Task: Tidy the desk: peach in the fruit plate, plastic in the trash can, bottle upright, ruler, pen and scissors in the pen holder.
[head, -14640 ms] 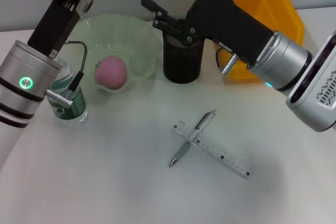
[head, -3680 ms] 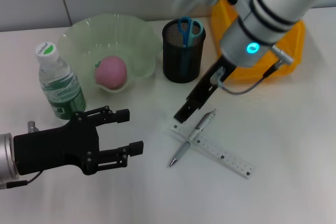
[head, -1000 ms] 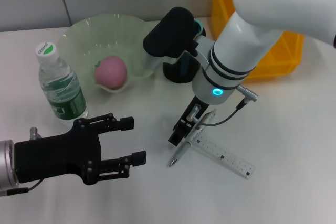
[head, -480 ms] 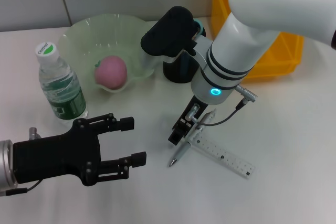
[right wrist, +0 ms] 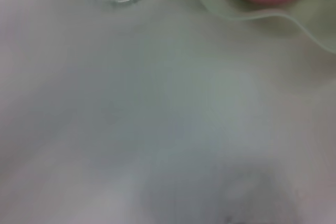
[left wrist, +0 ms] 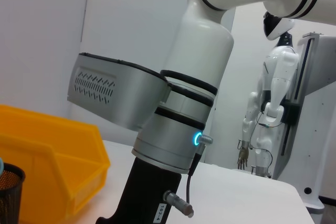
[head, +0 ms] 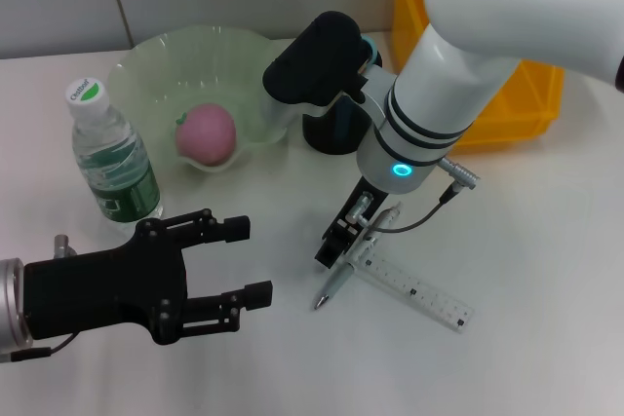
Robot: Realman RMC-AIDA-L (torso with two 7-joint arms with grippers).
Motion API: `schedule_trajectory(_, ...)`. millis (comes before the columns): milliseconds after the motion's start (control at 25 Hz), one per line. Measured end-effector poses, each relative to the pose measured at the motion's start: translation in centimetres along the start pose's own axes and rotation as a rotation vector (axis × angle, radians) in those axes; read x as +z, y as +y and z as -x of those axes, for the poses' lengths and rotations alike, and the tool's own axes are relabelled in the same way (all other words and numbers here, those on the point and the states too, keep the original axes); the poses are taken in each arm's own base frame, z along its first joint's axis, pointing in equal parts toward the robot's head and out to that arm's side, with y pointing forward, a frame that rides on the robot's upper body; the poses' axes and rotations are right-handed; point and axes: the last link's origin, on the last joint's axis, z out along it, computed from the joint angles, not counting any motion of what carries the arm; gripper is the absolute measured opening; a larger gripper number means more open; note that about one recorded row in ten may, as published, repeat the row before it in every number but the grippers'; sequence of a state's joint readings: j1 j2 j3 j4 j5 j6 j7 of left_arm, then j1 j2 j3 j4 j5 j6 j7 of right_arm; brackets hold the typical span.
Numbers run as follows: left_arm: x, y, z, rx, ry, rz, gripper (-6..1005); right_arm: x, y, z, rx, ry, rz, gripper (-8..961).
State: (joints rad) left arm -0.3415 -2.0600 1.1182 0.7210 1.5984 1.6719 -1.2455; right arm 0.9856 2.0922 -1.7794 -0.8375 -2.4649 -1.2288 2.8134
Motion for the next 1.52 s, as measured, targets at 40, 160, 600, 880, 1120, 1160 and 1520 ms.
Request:
schedule_trajectory(40, 0.0, 0.0, 0.0, 0.001, 0.0, 0.0, 771, 0.0, 0.0, 0.0, 0.0, 0.0, 0.0, 662)
schedule_trajectory(160, 0.1, -0.1, -0.1, 0.005, 0.0, 0.002, 771, 0.0, 0.0, 0.0, 0.001, 0.0, -0.001, 662)
schedule_trajectory(600, 0.1, -0.1, -0.2, 0.009, 0.0, 0.005, 771, 0.1, 0.0, -0.1, -0.008, 0.006, -0.008, 586)
schedule_trajectory(880, 0.2, -0.1, -0.3, 0.01, 0.001, 0.006, 771, 0.2, 0.1, -0.1, -0.015, 0.009, -0.012, 470)
schedule_trajectory(1120, 0.1, -0.2, -0.3, 0.01, 0.002, 0.005, 771, 0.1, 0.2, 0.0, -0.012, 0.01, -0.008, 417)
schedule_trajectory(1160, 0.1, -0.2, -0.3, 0.01, 0.002, 0.005, 771, -0.1, 0.2, 0.0, -0.011, 0.006, -0.005, 412)
schedule_trajectory(1520, 0.0, -0.2, -0.3, 0.01, 0.001, 0.003, 771, -1.5, 0.1, 0.6, 0.005, -0.026, 0.019, 391)
